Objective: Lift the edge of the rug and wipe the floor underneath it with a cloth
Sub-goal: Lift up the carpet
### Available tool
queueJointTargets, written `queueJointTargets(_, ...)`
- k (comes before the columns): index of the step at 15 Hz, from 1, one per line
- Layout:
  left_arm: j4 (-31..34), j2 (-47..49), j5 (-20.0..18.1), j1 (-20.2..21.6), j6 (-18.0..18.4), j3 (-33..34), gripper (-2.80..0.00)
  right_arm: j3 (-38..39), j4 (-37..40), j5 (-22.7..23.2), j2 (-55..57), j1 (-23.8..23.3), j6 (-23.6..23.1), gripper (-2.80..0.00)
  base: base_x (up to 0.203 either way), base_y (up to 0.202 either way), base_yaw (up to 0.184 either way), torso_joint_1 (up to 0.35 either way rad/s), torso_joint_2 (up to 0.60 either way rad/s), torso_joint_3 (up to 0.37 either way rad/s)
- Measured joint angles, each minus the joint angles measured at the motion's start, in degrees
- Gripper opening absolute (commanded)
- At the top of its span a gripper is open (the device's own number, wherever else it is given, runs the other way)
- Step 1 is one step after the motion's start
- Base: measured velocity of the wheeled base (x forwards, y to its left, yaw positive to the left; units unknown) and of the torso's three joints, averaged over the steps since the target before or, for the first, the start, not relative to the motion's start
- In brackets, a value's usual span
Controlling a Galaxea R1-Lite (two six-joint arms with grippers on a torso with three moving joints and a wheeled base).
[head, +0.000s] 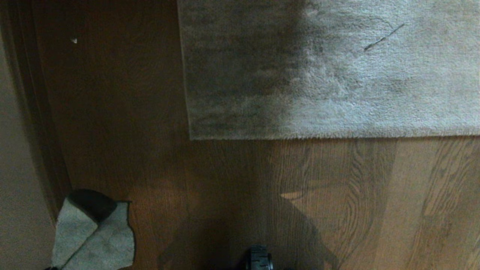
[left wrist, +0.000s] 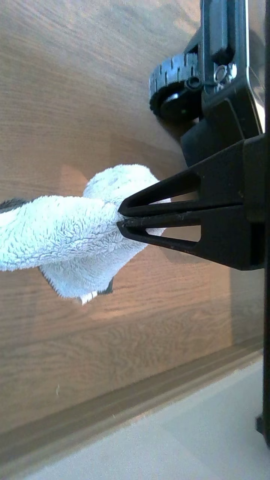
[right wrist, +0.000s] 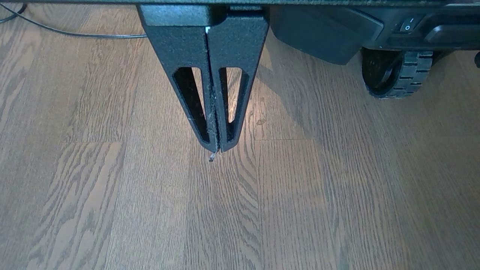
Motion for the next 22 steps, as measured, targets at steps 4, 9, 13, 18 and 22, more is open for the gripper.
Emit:
queueJointTargets(4, 3.48, -6.33, 2.9, -1.78, -0.05, 0.0, -2.8, 0.0, 0.0, 0.0, 0.0, 0.0, 0.0, -2.8, 0.0, 0.0, 0.0, 0.0, 0.0, 0.0)
queueJointTargets(9, 6.39, -11.9, 5.89, -3.59, -0.07, -0.02, -2.8, 0.0, 0.0, 0.0, 0.0, 0.0, -0.02, -2.8, 0.0, 0.0, 0.0, 0.0, 0.0, 0.0)
queueJointTargets(13, 10.19, -18.4, 8.45, -4.11, -0.11, -0.16, -2.8, 0.0, 0.0, 0.0, 0.0, 0.0, -0.02, -2.8, 0.0, 0.0, 0.0, 0.0, 0.0, 0.0)
queueJointTargets(18, 10.63, -21.39, 8.49, -4.14, -0.13, -0.3, -2.8, 0.0, 0.0, 0.0, 0.0, 0.0, -0.02, -2.8, 0.0, 0.0, 0.0, 0.0, 0.0, 0.0)
queueJointTargets(22, 10.45, -21.66, 8.48, -4.14, -0.12, -0.22, -2.8, 0.0, 0.0, 0.02, 0.0, 0.0, 0.0, -2.8, 0.0, 0.0, 0.0, 0.0, 0.0, 0.0)
